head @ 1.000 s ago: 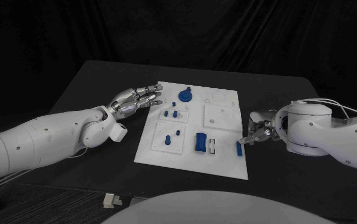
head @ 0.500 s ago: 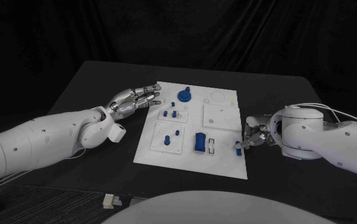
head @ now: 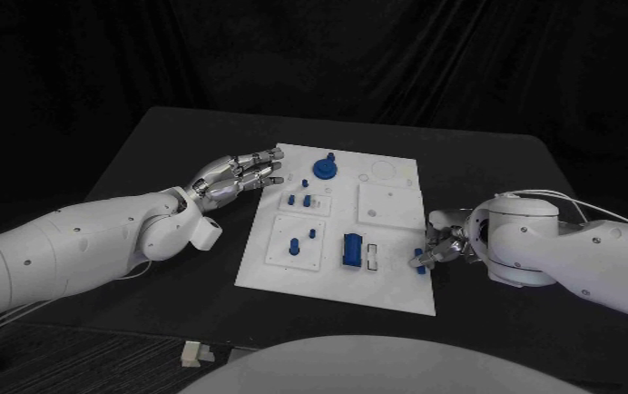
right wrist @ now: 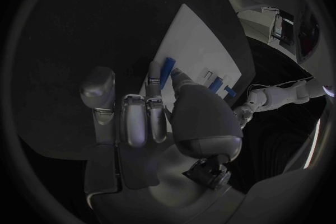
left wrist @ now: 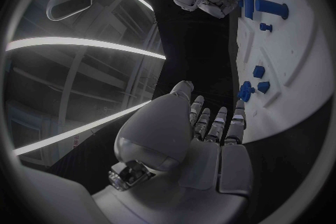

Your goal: Assemble the parts on the task board

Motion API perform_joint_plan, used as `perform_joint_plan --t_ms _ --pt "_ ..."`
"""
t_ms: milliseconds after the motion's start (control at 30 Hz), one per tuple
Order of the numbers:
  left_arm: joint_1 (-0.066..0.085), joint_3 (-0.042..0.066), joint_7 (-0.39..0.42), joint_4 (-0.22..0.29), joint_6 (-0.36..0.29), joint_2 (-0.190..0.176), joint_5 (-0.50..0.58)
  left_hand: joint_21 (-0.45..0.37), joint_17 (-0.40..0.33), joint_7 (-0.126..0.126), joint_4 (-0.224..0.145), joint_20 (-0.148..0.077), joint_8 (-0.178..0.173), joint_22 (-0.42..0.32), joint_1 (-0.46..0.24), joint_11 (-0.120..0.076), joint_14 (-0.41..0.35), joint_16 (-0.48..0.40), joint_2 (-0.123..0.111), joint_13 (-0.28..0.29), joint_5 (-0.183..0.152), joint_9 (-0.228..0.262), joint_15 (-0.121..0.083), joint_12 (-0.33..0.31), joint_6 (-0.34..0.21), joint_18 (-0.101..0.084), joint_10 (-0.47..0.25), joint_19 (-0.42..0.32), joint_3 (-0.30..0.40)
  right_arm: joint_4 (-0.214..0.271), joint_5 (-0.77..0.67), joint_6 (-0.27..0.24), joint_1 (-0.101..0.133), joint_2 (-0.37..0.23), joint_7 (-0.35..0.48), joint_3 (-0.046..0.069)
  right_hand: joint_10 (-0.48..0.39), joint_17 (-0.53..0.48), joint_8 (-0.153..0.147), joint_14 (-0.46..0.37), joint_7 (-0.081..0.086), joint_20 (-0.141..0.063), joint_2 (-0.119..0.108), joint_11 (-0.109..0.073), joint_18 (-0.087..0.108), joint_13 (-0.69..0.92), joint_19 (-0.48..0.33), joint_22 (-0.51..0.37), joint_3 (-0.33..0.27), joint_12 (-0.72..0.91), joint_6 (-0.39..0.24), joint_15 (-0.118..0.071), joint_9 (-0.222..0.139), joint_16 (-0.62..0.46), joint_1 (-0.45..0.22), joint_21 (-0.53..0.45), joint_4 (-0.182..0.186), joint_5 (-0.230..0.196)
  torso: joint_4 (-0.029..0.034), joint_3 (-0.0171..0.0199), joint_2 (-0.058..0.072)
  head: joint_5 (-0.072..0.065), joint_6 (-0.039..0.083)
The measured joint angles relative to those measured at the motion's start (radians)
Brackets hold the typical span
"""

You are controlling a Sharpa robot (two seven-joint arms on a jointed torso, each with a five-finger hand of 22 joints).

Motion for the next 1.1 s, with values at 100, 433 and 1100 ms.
perform_joint_plan --t_ms 100,433,1100 --pt "0.0 0.0 0.0 0.001 0.0 0.0 0.0 0.0 0.0 0.0 0.0 0.0 0.0 0.0 0.0 0.0 0.0 0.0 0.0 0.0 0.0 0.0 0.0 0.0 0.0 0.0 0.0 0.0 0.0 -0.006 0.001 -0.009 -0.004 0.006 0.0 0.001 0.0 0.0 -0.003 0.0 0.001 0.0 0.005 0.0 0.0 0.0 0.0 0.0 0.012 0.0 -0.005 0.0 0.0 -0.004 0.026 -0.01 -0.023 0.039 0.0001 0.0 0.0 0.001 0.0" --pt "0.0 0.0 0.0 0.002 0.0 -0.002 0.0 0.0 0.0 0.0 0.0 0.0 0.0 -0.001 0.0 0.0 0.0 0.0 0.0 0.0 0.0 0.0 0.0 0.0 0.0 0.0 0.0 0.0 0.0 -0.01 0.007 -0.026 -0.007 0.013 0.002 0.006 0.0 0.0 -0.014 0.003 0.039 0.004 -0.016 0.025 0.0 0.0 -0.004 0.0 0.069 0.0 -0.058 0.014 0.069 -0.009 0.11 -0.03 -0.102 0.272 0.0003 0.0 0.001 0.006 0.0" --pt "0.0 0.0 -0.001 -0.001 0.002 0.001 0.0 0.0 0.0 0.0 0.003 0.0 0.0 -0.003 0.0 0.003 0.0 0.0 0.0 0.0 0.0 0.0 0.0 0.0 0.0 0.0 0.003 0.0 0.003 0.042 0.129 -0.11 -0.009 -0.032 0.007 0.003 -0.002 0.001 -0.02 0.001 0.039 0.022 -0.057 0.042 0.0 0.0 0.0 0.0 0.149 0.0 -0.09 0.031 -0.07 -0.012 0.097 -0.003 -0.138 0.36 0.0 0.0002 0.0 0.017 0.0"
